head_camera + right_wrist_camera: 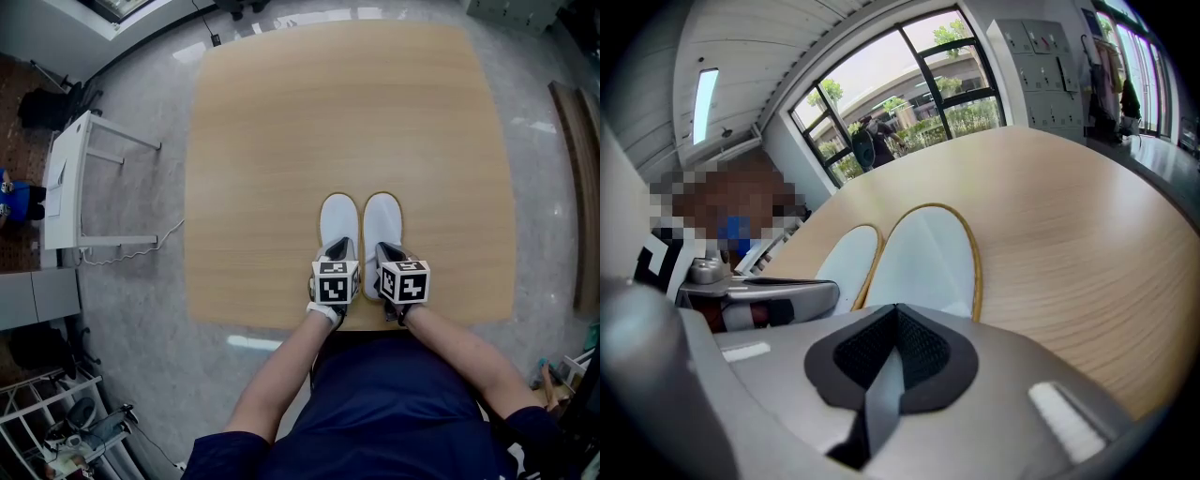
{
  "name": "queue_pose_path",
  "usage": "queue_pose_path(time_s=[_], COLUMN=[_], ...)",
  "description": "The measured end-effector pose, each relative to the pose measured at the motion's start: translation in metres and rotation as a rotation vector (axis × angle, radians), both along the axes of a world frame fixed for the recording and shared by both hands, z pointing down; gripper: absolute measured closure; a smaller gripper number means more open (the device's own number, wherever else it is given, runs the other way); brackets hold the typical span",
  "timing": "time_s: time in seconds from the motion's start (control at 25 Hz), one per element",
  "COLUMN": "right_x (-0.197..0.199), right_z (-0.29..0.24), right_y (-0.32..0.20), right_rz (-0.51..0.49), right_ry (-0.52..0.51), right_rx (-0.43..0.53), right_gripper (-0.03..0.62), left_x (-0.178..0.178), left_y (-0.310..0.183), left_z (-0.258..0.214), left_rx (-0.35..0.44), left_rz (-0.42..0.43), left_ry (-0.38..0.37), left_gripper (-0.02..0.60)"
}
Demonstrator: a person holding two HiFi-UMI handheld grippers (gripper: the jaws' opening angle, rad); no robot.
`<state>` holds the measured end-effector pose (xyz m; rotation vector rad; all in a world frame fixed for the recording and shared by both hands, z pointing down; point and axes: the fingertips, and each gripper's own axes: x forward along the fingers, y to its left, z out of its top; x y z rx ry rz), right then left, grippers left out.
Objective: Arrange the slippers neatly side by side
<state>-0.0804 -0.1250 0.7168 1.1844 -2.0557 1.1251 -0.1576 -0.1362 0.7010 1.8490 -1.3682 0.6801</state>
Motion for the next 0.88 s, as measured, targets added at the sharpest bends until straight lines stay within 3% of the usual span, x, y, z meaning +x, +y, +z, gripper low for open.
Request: queue_pose_path(time_s=[0.4, 0.56, 0.76, 0.88], right_x=[-0.002, -0.003, 0.005, 0.015], right_z=[0.002, -0.011, -0.069, -0.096], right_y=[0.002, 0.002, 0.004, 0.008], right_rz=[-0.027, -0.052, -0.121, -0.142], right_ry=[0.009, -0.058, -0.199, -0.215], right_rx=[0.025, 0.052, 0.121, 0.153], right_gripper=[0.583, 0.583, 0.583, 0.583], left_x=[0.000, 0.000, -0.012, -0.022], left_y=[0.002, 0.000, 0.008, 0.025], left_z=[0.000, -0.015, -0.067, -0.091], left_rx=[-0.001, 0.028, 0.117, 0.129], left_rz=[0.002, 0.043, 0.050, 0.031], left_ry=[0.007, -0.015, 0.063, 0.115], left_gripper=[0.578, 0.578, 0.578, 0.578])
